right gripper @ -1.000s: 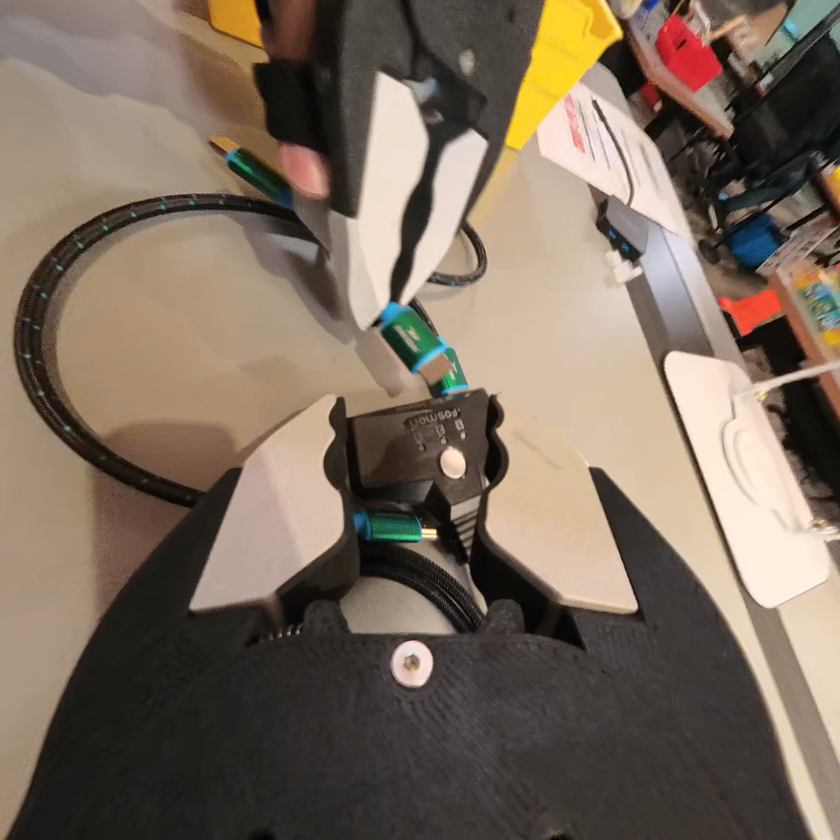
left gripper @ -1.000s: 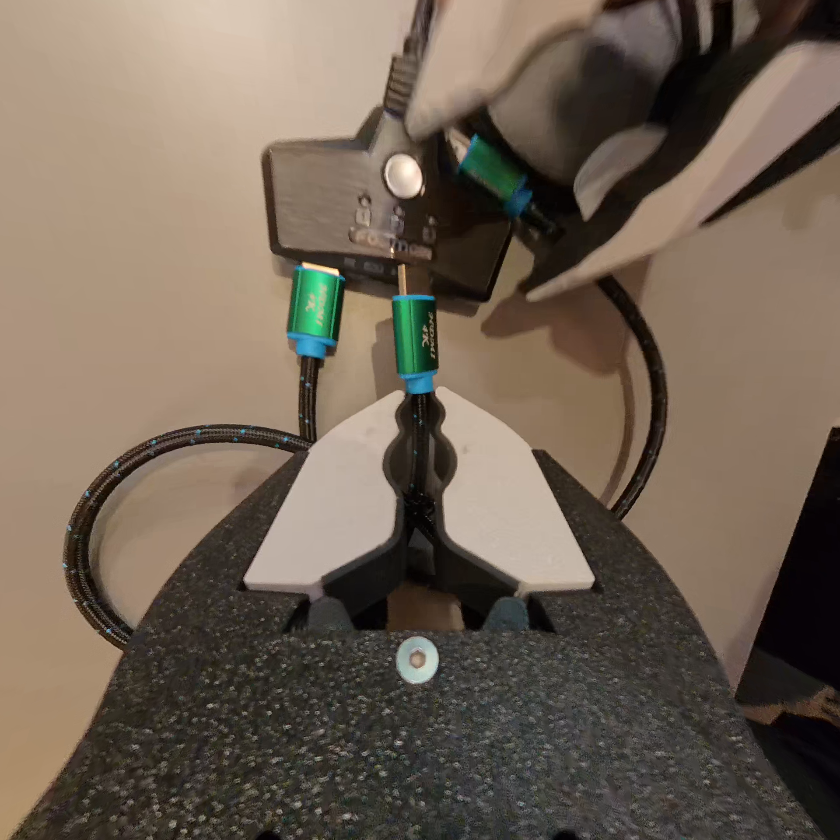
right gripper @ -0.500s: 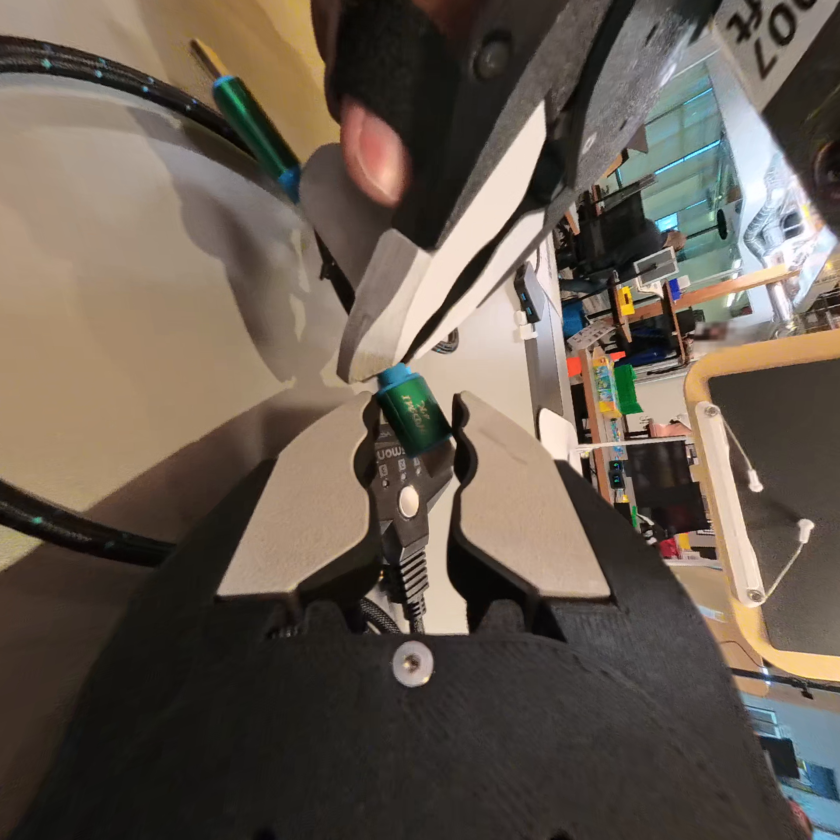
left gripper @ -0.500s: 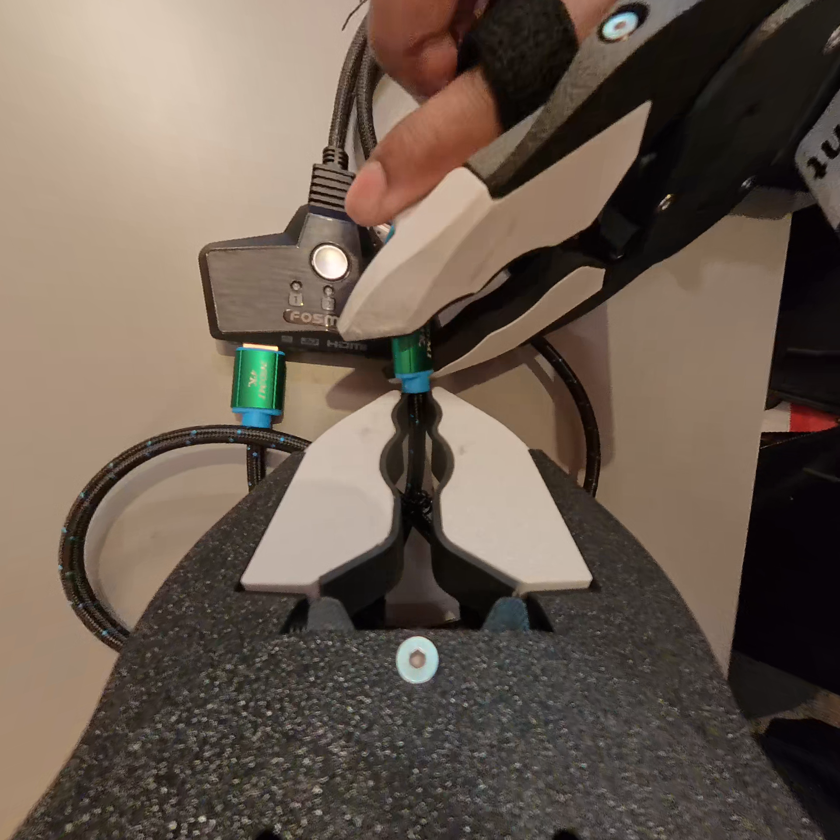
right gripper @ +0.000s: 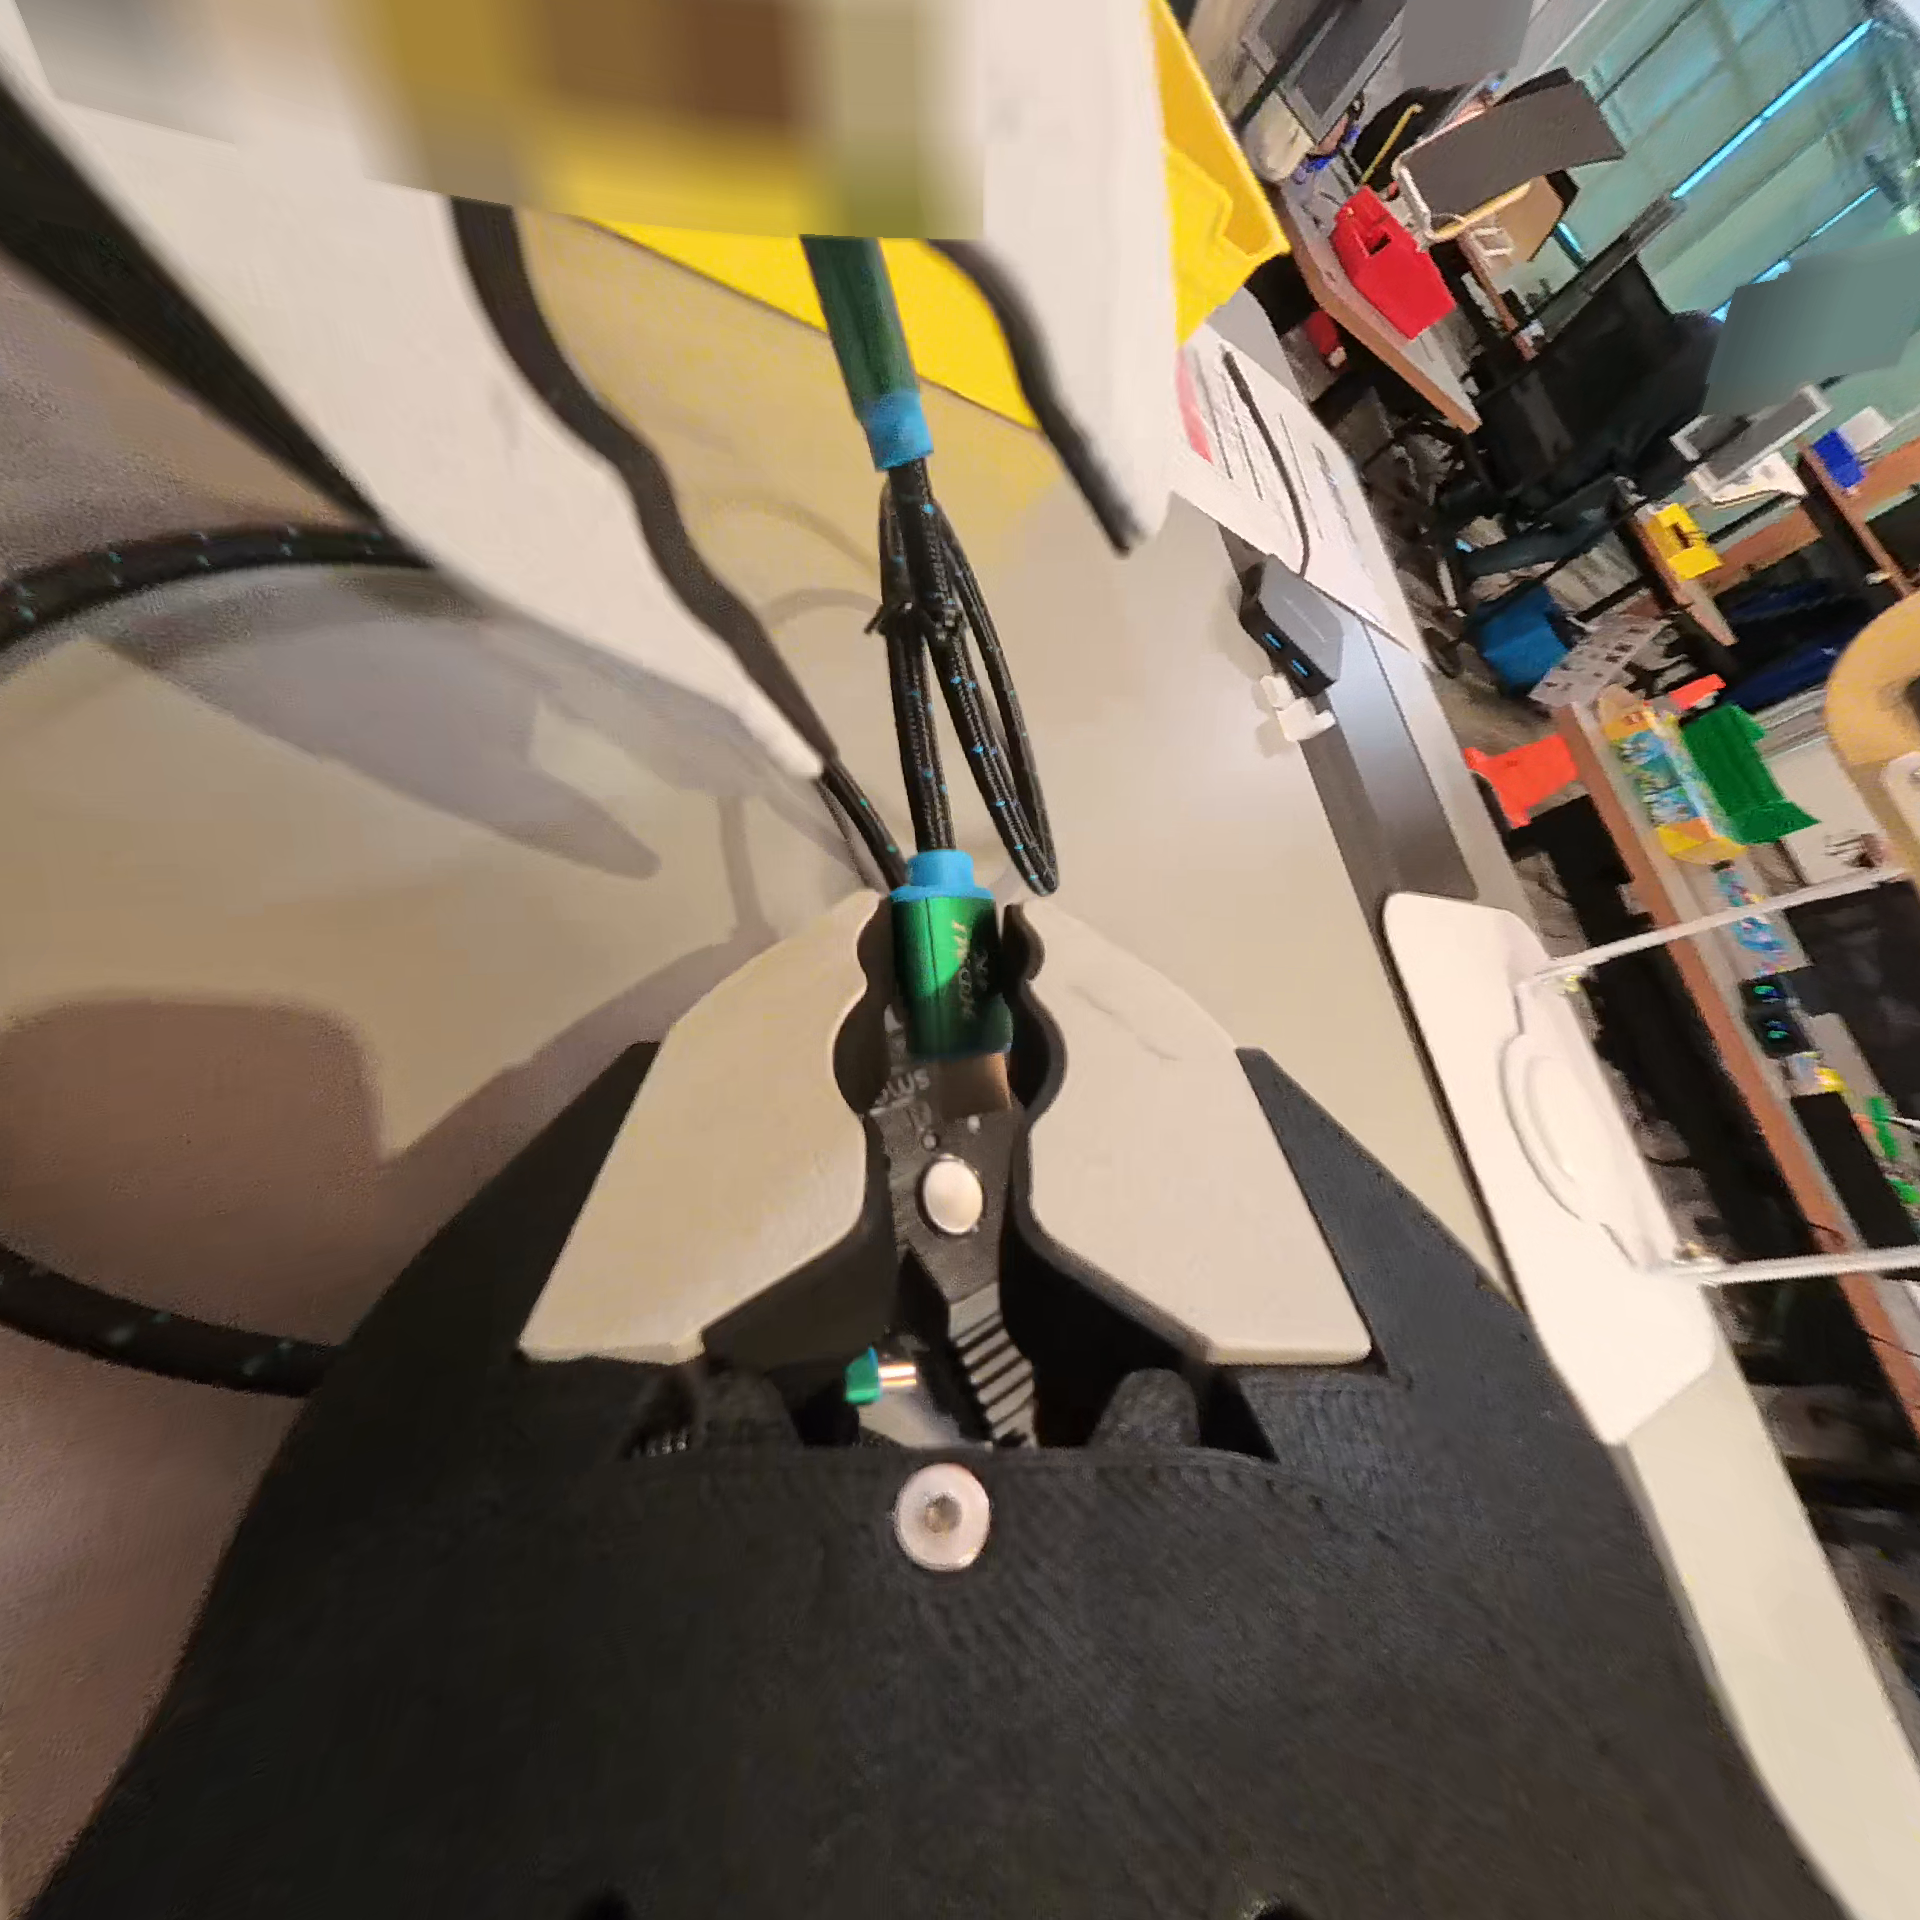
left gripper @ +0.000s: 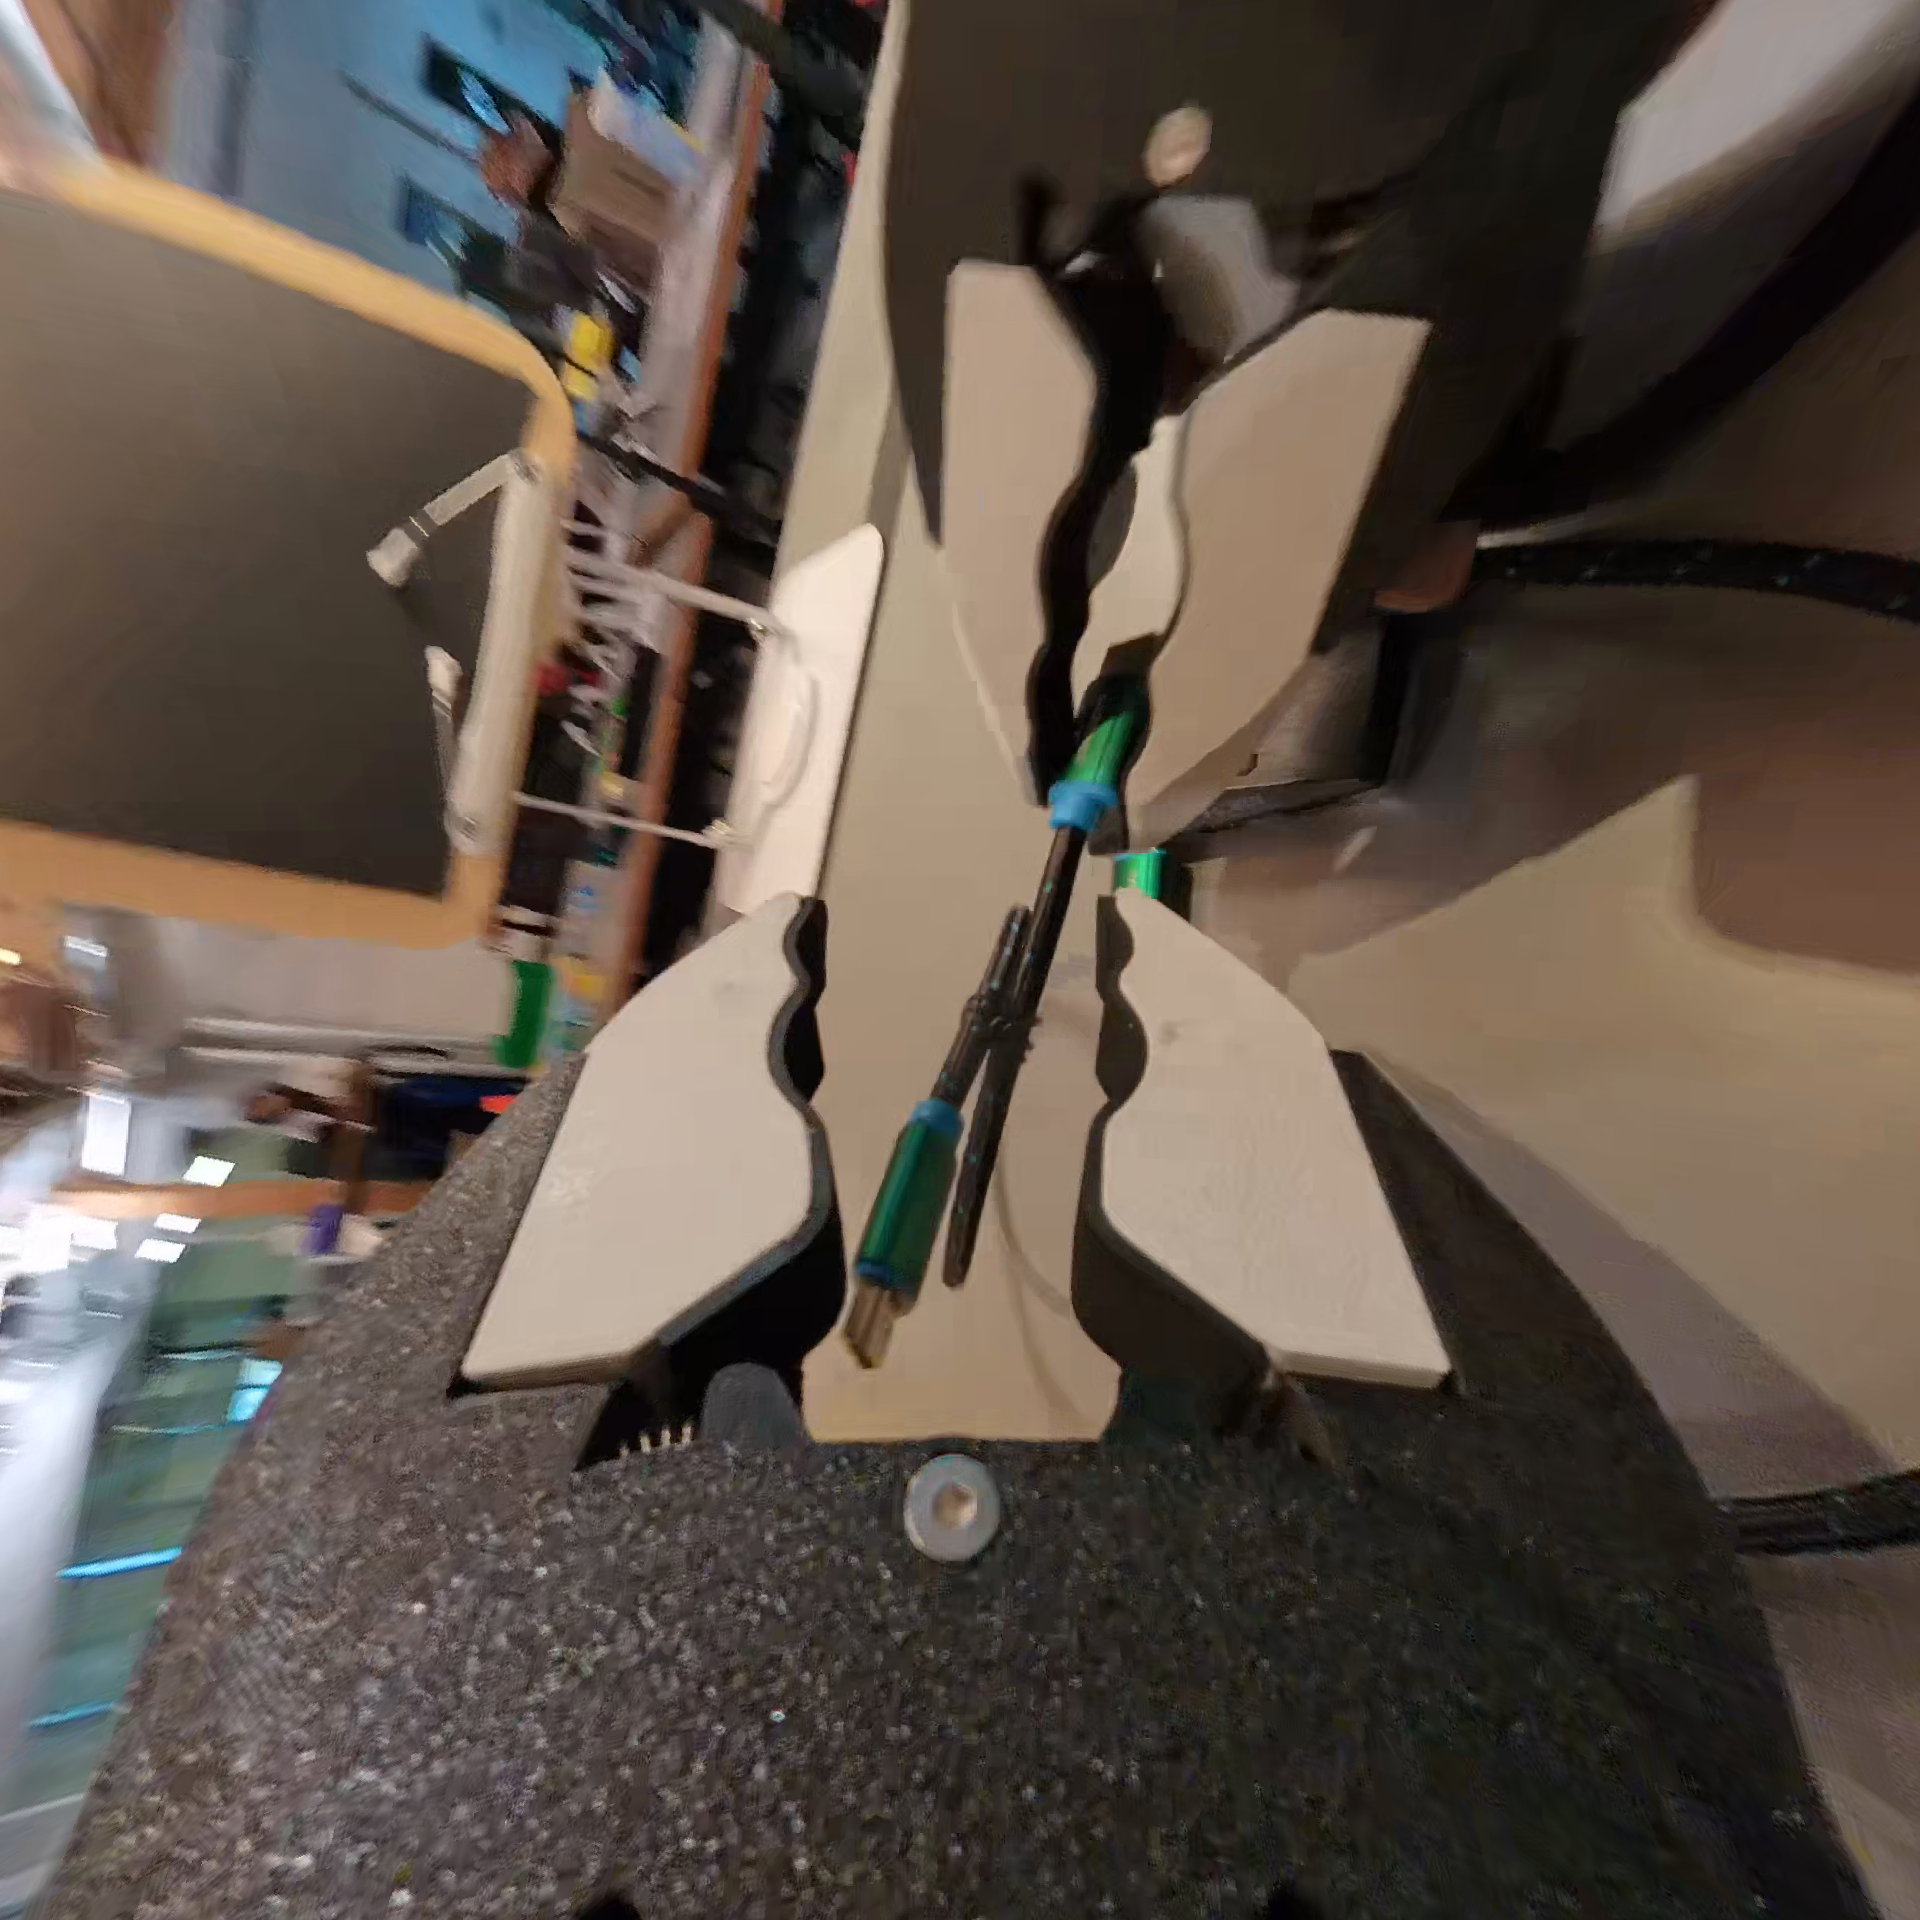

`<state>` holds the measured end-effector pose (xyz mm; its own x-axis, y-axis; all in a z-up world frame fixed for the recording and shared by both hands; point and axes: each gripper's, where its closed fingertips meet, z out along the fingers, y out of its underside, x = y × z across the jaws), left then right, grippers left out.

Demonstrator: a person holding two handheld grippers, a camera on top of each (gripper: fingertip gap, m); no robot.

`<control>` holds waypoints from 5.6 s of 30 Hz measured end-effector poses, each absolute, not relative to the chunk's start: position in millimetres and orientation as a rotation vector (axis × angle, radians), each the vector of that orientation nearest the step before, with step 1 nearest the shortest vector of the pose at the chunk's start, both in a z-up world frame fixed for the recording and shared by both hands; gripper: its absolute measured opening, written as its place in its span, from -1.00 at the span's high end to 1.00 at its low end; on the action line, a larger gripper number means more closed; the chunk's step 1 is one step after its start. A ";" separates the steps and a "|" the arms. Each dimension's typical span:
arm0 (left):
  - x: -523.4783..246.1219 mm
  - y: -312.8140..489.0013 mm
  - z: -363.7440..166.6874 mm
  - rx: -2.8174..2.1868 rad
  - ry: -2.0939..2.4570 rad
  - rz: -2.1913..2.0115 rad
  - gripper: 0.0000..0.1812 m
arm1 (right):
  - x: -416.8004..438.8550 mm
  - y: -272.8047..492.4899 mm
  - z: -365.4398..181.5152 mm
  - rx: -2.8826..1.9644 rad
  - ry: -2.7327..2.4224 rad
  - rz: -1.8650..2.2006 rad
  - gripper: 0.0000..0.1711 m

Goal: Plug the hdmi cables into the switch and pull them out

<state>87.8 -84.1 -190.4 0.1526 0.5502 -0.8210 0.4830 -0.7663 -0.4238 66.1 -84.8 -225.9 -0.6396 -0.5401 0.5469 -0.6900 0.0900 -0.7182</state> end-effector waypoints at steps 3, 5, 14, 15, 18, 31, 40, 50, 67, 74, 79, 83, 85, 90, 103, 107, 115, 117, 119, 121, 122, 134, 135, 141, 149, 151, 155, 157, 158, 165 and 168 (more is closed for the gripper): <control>83.7 -80.6 -194.4 -2.474 -0.853 1.925 0.58 | 76.9 -83.3 -223.5 1.289 -2.287 1.646 0.78; 82.1 -86.9 -203.1 -2.587 -0.781 1.994 0.66 | 83.9 -80.8 -222.1 1.319 -2.325 1.673 0.78; 79.2 -77.1 -214.6 -2.655 -0.389 2.153 0.90 | 93.0 -69.9 -226.6 1.394 -2.509 1.705 0.78; 79.2 -76.3 -214.3 -2.646 -0.357 2.178 0.90 | 93.4 -69.1 -226.6 1.397 -2.527 1.709 0.78; 79.0 -77.7 -215.2 -2.628 -0.429 2.174 0.91 | 91.1 -69.4 -227.1 1.371 -2.545 1.681 0.75; 90.0 -108.9 -239.1 -2.830 -0.787 1.988 0.91 | 36.2 -54.1 -282.5 1.169 -2.883 1.014 -0.12; 88.7 -114.3 -240.4 -2.840 -0.808 2.037 0.91 | 32.2 -60.9 -286.2 1.064 -2.962 1.039 0.03; 81.3 -108.4 -239.2 -2.878 -0.785 2.070 0.91 | 33.7 -53.4 -263.7 0.949 -3.034 1.238 0.04; 78.5 -94.6 -235.1 -2.811 -0.565 2.096 0.91 | 41.3 -48.7 -261.9 1.063 -3.052 1.275 0.04; 77.0 -86.3 -244.4 -2.791 -0.476 2.016 0.91 | 39.9 -43.7 -268.4 1.109 -3.063 1.202 0.04; 75.7 -82.4 -256.5 -2.813 -0.431 1.952 0.90 | 38.3 -40.8 -278.7 1.150 -3.044 1.112 0.04; 80.1 -76.0 -258.7 -2.735 -0.325 1.922 0.90 | 42.3 -34.9 -279.4 1.244 -3.023 1.104 0.04; 82.1 -75.6 -260.0 -2.713 -0.294 1.936 0.90 | 44.0 -34.2 -279.8 1.270 -3.007 1.092 0.04; 81.2 -74.3 -258.7 -2.706 -0.232 2.019 0.90 | 42.7 -34.8 -278.9 1.264 -3.024 1.101 0.04; 80.6 -74.6 -260.7 -2.568 -0.655 1.801 0.90 | 41.3 -36.6 -277.6 1.225 -3.045 1.117 0.05; 80.5 -74.6 -260.3 -2.541 -0.759 1.754 0.90 | 40.7 -38.7 -276.9 1.188 -3.061 1.125 0.05; 80.5 -74.0 -255.4 -2.527 -0.658 1.818 0.90 | 41.9 -40.4 -272.9 1.196 -3.064 1.174 0.04; 81.6 -73.3 -253.4 -2.511 -0.647 1.822 0.90 | 42.9 -40.5 -271.3 1.195 -3.068 1.187 0.04; 82.2 -71.7 -252.7 -2.510 -0.632 1.824 0.90 | 43.6 -39.5 -271.1 1.203 -3.070 1.187 0.04; 83.3 -68.2 -252.3 -2.505 -0.597 1.820 0.90 | 44.7 -37.6 -270.9 1.226 -3.067 1.187 0.04; 83.7 -66.7 -252.1 -2.496 -0.585 1.812 0.90 | 45.2 -36.5 -270.8 1.239 -3.064 1.188 0.04; 91.4 -61.5 -248.6 -2.473 -0.490 1.737 0.90 | 54.4 -30.4 -266.4 1.337 -3.033 1.248 0.04; 92.3 -62.5 -248.7 -2.489 -0.480 1.752 0.90 | 55.1 -30.9 -266.4 1.338 -3.026 1.249 0.04; 93.6 -60.9 -251.6 -2.516 -0.454 1.762 0.90 | 56.1 -29.1 -267.7 1.356 -3.019 1.241 0.04; 90.0 -61.0 -253.6 -2.478 -0.490 1.754 0.90 | 53.8 -29.0 -269.9 1.355 -3.023 1.227 0.05; 88.4 -61.0 -255.7 -2.495 -0.482 1.769 0.90 | 52.4 -28.9 -272.2 1.348 -3.023 1.206 0.05; 85.1 -64.3 -260.2 -2.544 -0.480 1.798 0.89 | 50.8 -30.9 -277.8 1.321 -3.033 1.160 0.05; 83.4 -66.3 -261.7 -2.562 -0.504 1.808 0.89 | 50.4 -32.2 -278.5 1.302 -3.038 1.150 0.05; 82.5 -67.1 -262.0 -2.573 -0.513 1.816 0.88 | 50.5 -32.8 -278.3 1.293 -3.041 1.151 0.05; 77.2 -70.7 -263.5 -2.646 -0.622 1.842 0.86 | 53.9 -35.3 -277.2 1.196 -3.049 1.106 0.04; 75.8 -74.2 -261.4 -2.676 -0.666 1.907 0.86 | 52.2 -37.5 -275.7 1.152 -3.046 1.099 0.04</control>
